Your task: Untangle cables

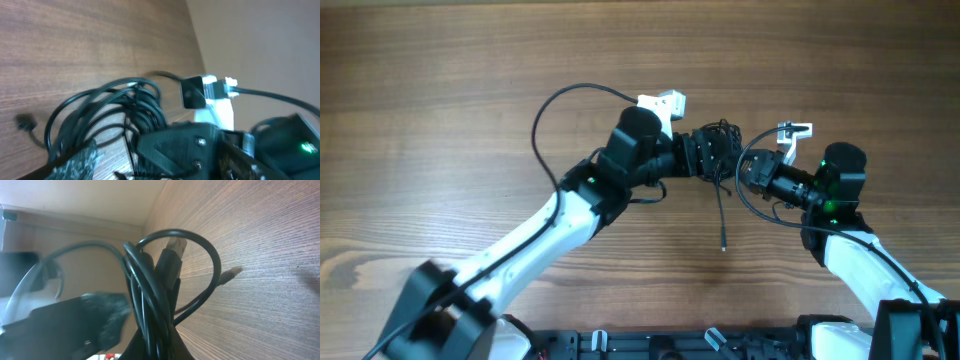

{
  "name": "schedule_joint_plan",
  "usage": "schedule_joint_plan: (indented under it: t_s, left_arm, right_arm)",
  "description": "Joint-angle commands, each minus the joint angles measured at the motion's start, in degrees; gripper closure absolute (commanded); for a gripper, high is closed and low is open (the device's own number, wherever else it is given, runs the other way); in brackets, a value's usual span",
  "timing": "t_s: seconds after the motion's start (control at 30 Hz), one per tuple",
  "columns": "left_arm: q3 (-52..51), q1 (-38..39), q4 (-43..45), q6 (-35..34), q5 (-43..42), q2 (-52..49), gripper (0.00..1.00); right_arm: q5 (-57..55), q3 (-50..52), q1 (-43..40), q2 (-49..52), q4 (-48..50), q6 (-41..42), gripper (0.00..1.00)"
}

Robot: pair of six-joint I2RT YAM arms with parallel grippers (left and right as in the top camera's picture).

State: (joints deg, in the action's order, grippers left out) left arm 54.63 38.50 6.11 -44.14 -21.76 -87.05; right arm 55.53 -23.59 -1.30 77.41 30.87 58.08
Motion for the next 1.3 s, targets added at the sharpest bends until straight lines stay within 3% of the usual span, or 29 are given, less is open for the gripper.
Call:
schedule_joint_plan:
  t_s: [0.0, 0.1, 0.2, 0.37, 0.4, 0.53, 0.63, 0.7, 0.73, 0.8, 0.83, 0.87, 0.93, 1.07, 1.27]
  left_arm:
    - [0.1, -0.2, -6.9, 3.8, 4.4, 3.5, 0.21]
    - [0.1, -0.2, -14.6, 3.9, 7.8, 3.5, 0.16]
    - [0.1, -0.2, -20.4, 3.9, 11.6, 3.5, 0.19]
    - [0.1, -0.3, -23.8, 4.7, 12.0, 3.5, 0.14]
    - [0.1, -0.3, -25.0, 4.5, 12.1, 3.5, 0.00]
    - [0.1, -3.0, -30.6, -5.5, 21.8, 5.6, 0.00]
    - [0.1, -4.0, -28.4, -9.2, 21.2, 5.8, 0.00]
    - [0.1, -4.0, -28.1, -21.3, 18.0, 5.1, 0.00]
    - [0.1, -3.9, -26.4, -21.7, 16.4, 4.6, 0.00]
    - [0.1, -2.6, -23.4, -7.8, 17.9, 3.5, 0.02]
    - [0.0, -1.5, -23.2, -0.5, 20.2, 2.8, 0.03]
    - [-0.4, -0.7, -23.2, 1.8, 21.9, 2.6, 0.00]
    - [-1.8, 0.6, -20.2, 2.7, 22.8, 2.6, 0.00]
    - [-7.1, 7.3, -1.4, 14.9, 21.7, 2.6, 0.00]
    - [-9.7, 10.6, 8.8, 15.5, 26.2, 1.4, 0.00]
  right_arm:
    - [1.2, -0.1, 0.2, -0.4, 1.2, 2.1, 0.95]
    - [1.4, -0.1, 0.2, -0.4, 1.2, 2.1, 0.95]
    - [2.5, -0.1, 0.2, -0.4, 1.3, 2.3, 0.95]
    - [2.7, -0.1, -0.3, -0.4, 1.3, 4.0, 0.96]
    - [2.9, -0.1, -0.9, -0.4, 1.3, 5.6, 0.96]
    - [6.3, -0.1, -6.4, -0.4, 1.7, 21.9, 0.96]
    - [10.3, -0.1, -6.8, -0.4, 5.4, 37.0, 0.94]
    - [12.9, -0.1, -6.8, -0.4, 9.5, 46.4, 0.95]
    - [13.0, -0.1, -6.8, -0.4, 12.2, 47.1, 0.96]
    - [13.0, -0.1, -6.8, -0.4, 16.8, 50.1, 0.96]
    - [13.0, -0.1, -6.8, -0.4, 19.5, 55.9, 0.96]
    - [12.9, -0.1, -6.9, -0.4, 21.0, 60.4, 0.96]
    - [11.3, -0.1, -7.1, -0.4, 22.8, 60.6, 0.96]
    - [9.7, -0.1, -7.1, -0.4, 22.4, 60.6, 0.96]
    - [9.1, -0.1, -7.1, -0.4, 22.5, 60.6, 0.96]
